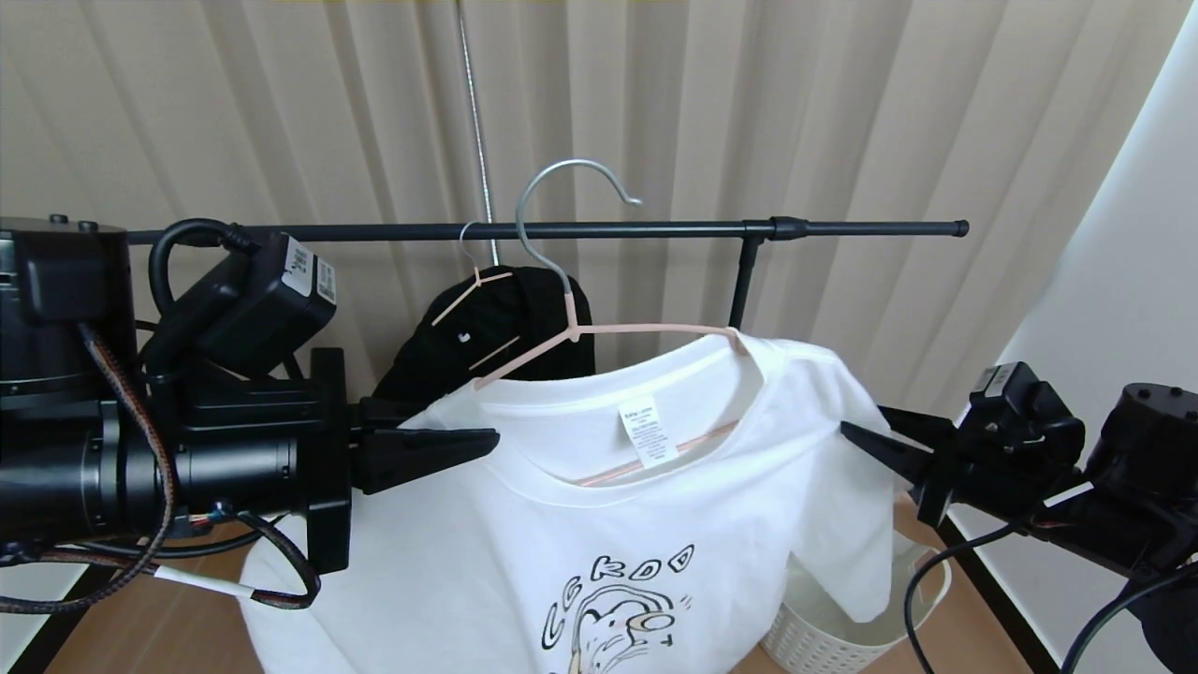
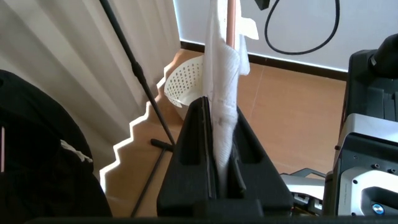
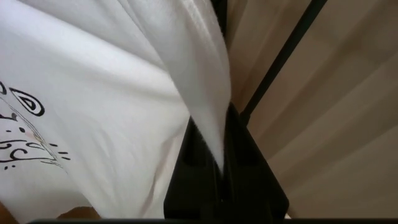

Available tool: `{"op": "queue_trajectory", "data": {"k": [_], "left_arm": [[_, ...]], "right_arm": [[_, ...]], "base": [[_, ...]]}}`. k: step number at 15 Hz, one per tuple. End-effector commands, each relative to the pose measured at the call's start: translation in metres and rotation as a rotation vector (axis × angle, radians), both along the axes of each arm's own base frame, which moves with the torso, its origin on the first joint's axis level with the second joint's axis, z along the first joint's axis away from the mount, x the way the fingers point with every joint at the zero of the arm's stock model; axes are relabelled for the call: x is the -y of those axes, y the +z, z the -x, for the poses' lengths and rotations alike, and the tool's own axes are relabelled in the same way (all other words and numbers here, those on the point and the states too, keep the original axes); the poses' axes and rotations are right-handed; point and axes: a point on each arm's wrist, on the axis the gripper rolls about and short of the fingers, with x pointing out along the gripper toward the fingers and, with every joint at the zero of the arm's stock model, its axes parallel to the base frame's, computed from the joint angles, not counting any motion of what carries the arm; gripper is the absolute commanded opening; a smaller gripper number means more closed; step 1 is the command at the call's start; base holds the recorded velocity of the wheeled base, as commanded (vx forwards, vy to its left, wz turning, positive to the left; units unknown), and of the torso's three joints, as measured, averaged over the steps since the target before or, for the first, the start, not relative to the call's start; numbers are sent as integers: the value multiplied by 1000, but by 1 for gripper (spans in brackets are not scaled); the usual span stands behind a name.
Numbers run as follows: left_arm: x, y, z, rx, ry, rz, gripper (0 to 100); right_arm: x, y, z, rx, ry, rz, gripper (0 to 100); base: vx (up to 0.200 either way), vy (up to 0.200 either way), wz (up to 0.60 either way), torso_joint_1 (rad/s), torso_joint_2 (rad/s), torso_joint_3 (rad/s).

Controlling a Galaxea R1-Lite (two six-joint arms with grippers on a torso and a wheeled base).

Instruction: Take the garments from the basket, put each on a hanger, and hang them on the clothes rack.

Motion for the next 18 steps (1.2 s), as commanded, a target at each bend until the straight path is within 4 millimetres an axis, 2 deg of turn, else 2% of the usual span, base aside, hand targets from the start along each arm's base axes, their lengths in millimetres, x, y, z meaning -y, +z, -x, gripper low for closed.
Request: {"op": "queue_trajectory", "data": {"k": [1, 5, 11, 14, 18], "left_arm": [[-5, -3, -2, -7, 32, -7, 0], [-13, -8, -6, -26, 89, -18, 0], [-11, -16, -18, -116, 219, -17, 0], [-1, -22, -35, -132, 277, -8, 0], [26, -33, -80, -193, 403, 22, 0]], "right_arm": [[0, 5, 3, 20, 6, -1, 100], [0, 15, 7, 57, 6, -3, 100], [-8, 32, 18, 119, 22, -8, 100], [-9, 33, 16, 120, -7, -8, 100], [-9, 31, 15, 114, -10, -6, 100]], "base": [[0, 0, 0, 0, 0, 0], [0, 0, 0, 0, 0, 0], [0, 0, 0, 0, 0, 0], [0, 0, 0, 0, 0, 0], [0, 0, 0, 0, 0, 0]]}}
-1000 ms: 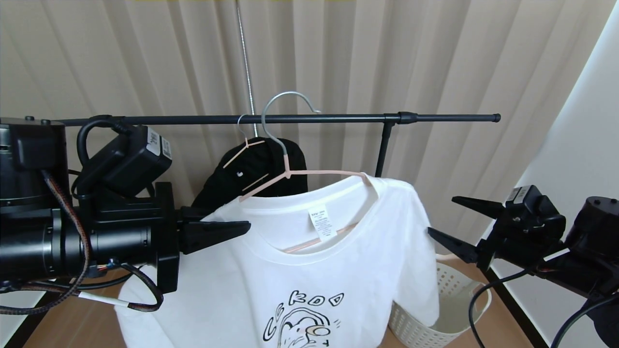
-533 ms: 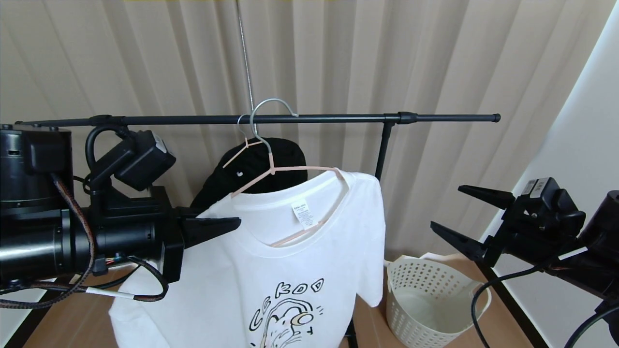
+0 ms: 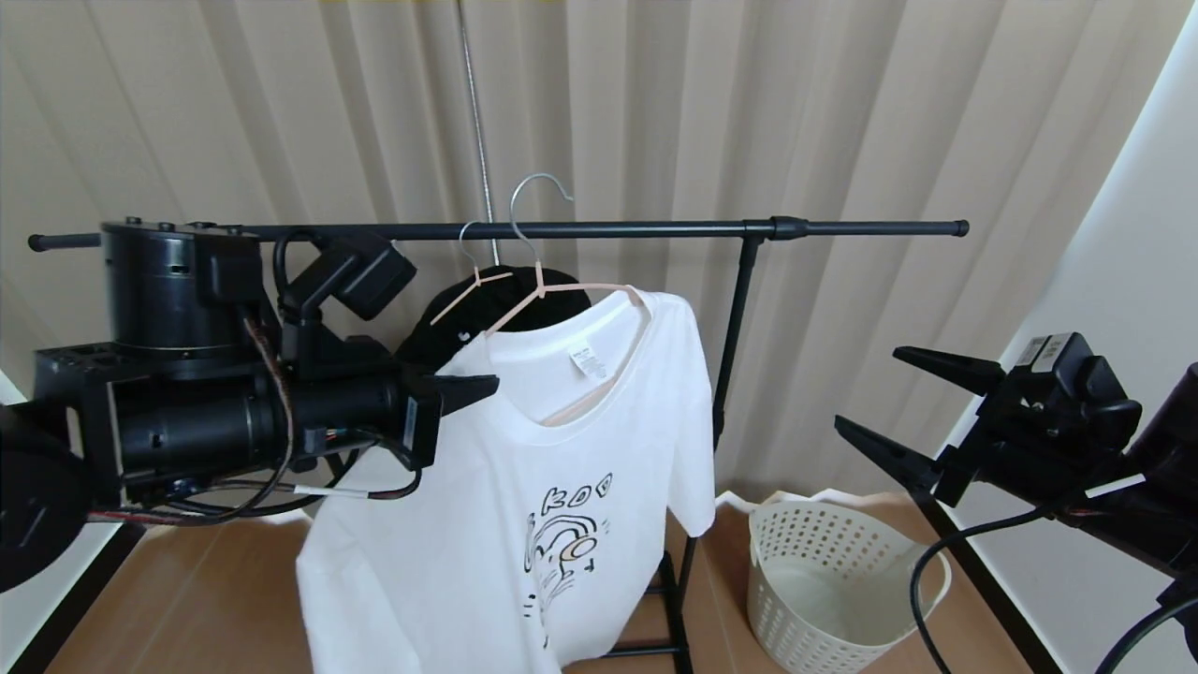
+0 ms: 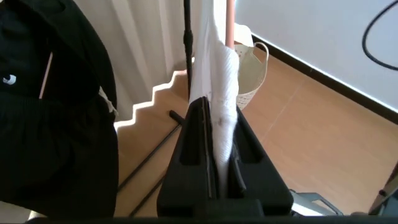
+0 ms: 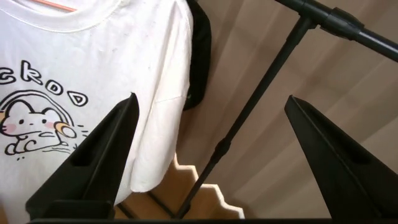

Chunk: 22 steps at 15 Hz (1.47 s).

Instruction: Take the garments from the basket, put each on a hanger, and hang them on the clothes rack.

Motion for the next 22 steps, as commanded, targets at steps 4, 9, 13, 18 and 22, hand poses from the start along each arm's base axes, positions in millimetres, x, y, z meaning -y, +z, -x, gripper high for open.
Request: {"op": "queue_trajectory", "data": {"k": [4, 9, 13, 18, 22], "left_arm": [[31, -34, -64, -63, 62, -7, 0], [38, -47, -97, -35, 111, 104, 0], [37, -59, -119, -12, 131, 119, 0], [41, -73, -144, 12, 145, 128, 0], [39, -84, -171, 30, 172, 136, 0]], "right_arm": [[0, -2, -1, -6, 0, 1, 100], [0, -2, -1, -8, -2, 1, 100], [0, -2, -1, -8, -2, 1, 100], [0, -5, -3, -20, -2, 3, 100], [0, -8, -4, -27, -2, 4, 100]], "base": [[0, 0, 0, 0, 0, 0], [0, 0, 0, 0, 0, 0], [0, 0, 0, 0, 0, 0], [0, 0, 0, 0, 0, 0], [0, 0, 0, 0, 0, 0]]}}
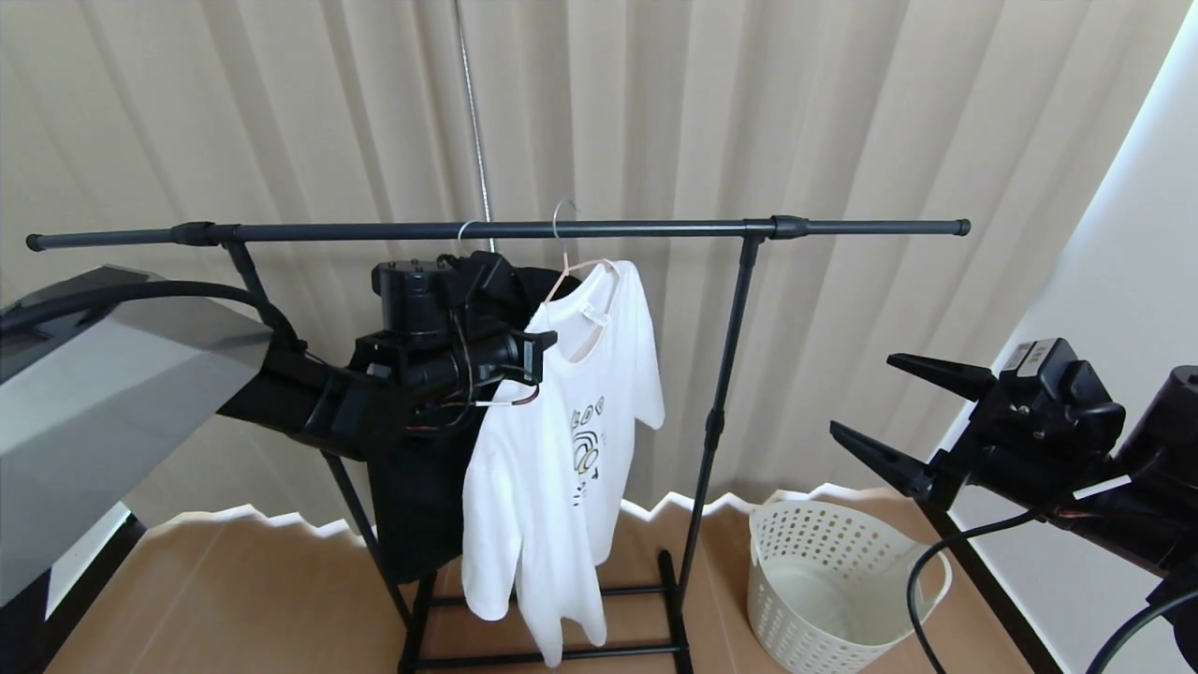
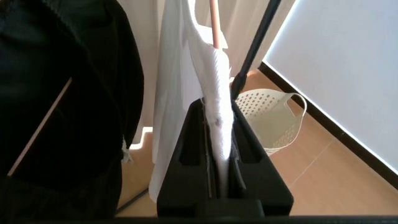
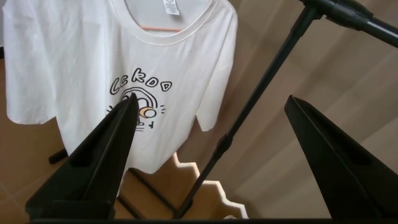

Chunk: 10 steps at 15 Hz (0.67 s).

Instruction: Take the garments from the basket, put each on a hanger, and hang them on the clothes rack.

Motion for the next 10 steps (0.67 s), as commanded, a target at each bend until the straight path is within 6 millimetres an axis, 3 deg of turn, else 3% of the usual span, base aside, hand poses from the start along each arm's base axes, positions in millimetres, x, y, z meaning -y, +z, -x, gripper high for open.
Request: {"op": "queue_trajectory", "data": {"k": [1, 10], "left_arm": [[-3, -13, -17, -1, 20, 7, 0], [0, -25, -48, 32, 41, 46, 0]], "right_arm": [[0, -2, 0, -6, 1, 2, 100], [0, -5, -2, -18, -1, 3, 100]], "base": [[0, 0, 0, 0, 0, 0], [0, 0, 0, 0, 0, 0]]}}
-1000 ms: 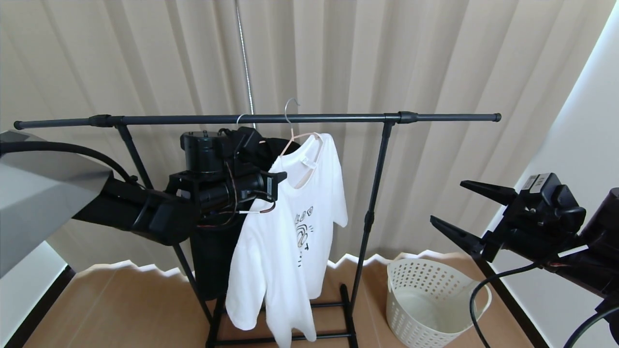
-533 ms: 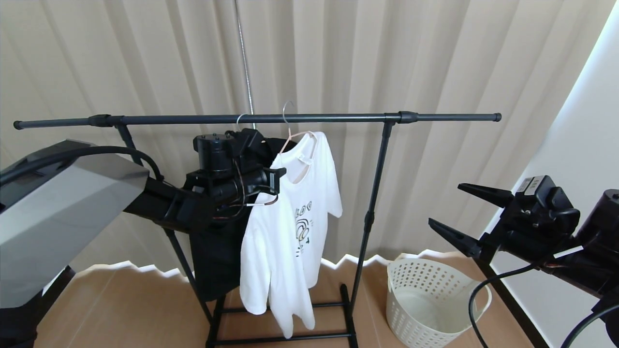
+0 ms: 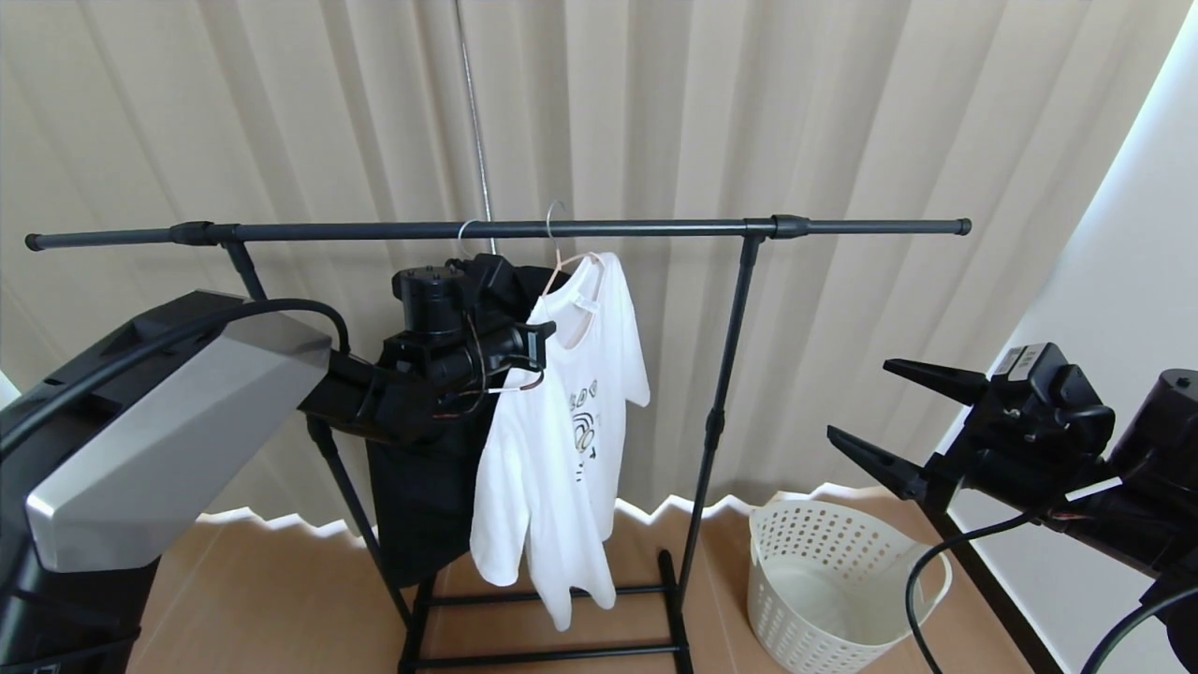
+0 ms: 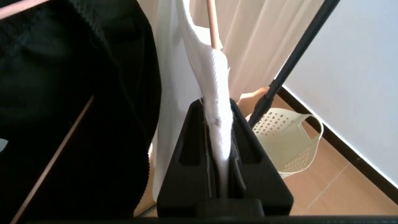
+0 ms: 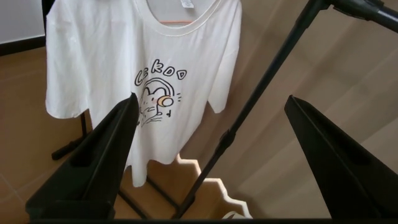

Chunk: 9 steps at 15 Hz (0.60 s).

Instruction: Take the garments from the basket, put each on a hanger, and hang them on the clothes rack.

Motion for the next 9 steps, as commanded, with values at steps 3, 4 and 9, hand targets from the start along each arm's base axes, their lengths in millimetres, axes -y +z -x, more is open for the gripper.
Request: {"op": "queue_trajectory", "data": {"k": [3, 4, 9], "left_arm": [[2, -6, -7, 2, 0, 1, 0], [3, -9, -7, -2, -1, -1, 0], [2, -13, -8, -11, 2, -3, 0]], "right_arm": [[0, -1, 0, -2, 1, 1, 100], [0, -1, 0, -2, 1, 1, 100], [0, 0, 0, -1, 1, 1, 100]], "base": [[0, 0, 0, 0, 0, 0], [0, 0, 0, 0, 0, 0], [0, 0, 0, 0, 0, 0]]}}
